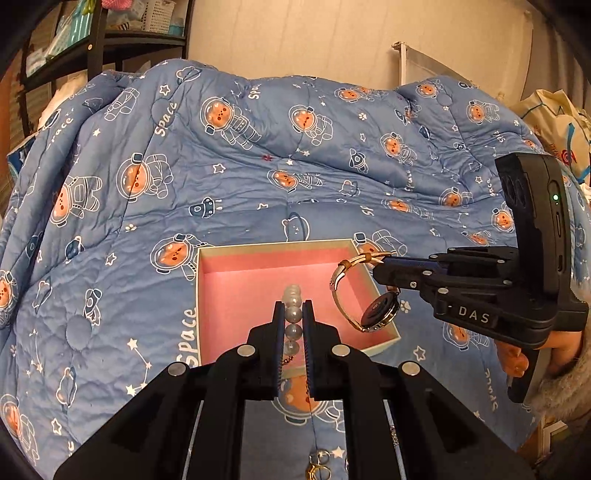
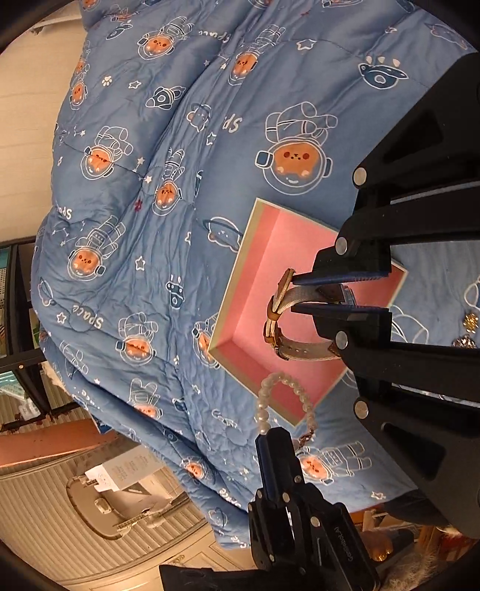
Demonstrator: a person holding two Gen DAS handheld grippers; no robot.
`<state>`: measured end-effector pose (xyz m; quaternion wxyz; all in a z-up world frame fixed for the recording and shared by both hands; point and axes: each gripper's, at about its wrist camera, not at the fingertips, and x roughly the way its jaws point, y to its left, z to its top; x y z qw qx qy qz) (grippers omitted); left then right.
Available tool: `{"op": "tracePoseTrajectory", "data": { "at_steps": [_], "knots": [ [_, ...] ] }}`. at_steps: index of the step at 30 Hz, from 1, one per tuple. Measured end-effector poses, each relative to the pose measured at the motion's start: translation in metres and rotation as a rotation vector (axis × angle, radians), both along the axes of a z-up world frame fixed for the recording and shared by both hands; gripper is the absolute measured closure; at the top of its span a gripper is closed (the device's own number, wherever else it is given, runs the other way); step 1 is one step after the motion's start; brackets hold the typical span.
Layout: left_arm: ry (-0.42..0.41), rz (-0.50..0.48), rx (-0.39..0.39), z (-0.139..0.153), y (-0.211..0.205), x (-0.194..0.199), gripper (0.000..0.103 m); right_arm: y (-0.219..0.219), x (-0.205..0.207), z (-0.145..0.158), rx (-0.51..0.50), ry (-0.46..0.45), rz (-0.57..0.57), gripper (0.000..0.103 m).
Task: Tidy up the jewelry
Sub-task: 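Carry the bracelet with the left tool into the pink box while the right tool carries the watch there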
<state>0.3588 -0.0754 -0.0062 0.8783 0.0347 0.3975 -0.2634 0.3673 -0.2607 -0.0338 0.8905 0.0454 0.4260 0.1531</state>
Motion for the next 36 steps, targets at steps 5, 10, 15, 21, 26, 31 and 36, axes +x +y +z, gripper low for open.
{"op": "tracePoseTrajectory", "data": {
  "at_steps": [5, 10, 15, 21, 26, 31, 36],
  "knots": [
    [0.06, -0.02, 0.004, -0.017, -0.014, 0.024, 0.094, -0.008, 0.041, -0.029, 0.028, 0.112, -0.03, 0.093],
    [0.095, -0.024, 0.02, -0.037, -0.02, 0.038, 0.094, 0.0, 0.057, -0.044, -0.013, 0.161, -0.017, 0.093],
    [0.134, -0.005, 0.029, -0.055, -0.017, 0.05, 0.094, 0.008, 0.07, -0.057, -0.07, 0.219, 0.0, 0.093],
    [0.147, 0.024, 0.069, -0.067, -0.011, 0.061, 0.094, 0.01, 0.082, -0.067, -0.097, 0.246, -0.008, 0.093],
    [0.147, 0.025, 0.111, -0.075, -0.012, 0.067, 0.094, 0.013, 0.09, -0.069, -0.113, 0.248, -0.003, 0.093],
    [0.156, 0.037, 0.145, -0.082, -0.012, 0.073, 0.094, 0.009, 0.1, -0.075, -0.118, 0.258, -0.018, 0.093],
    [0.125, 0.051, 0.168, -0.083, -0.012, 0.073, 0.093, 0.013, 0.1, -0.072, -0.119, 0.24, -0.006, 0.092]
  ]
}}
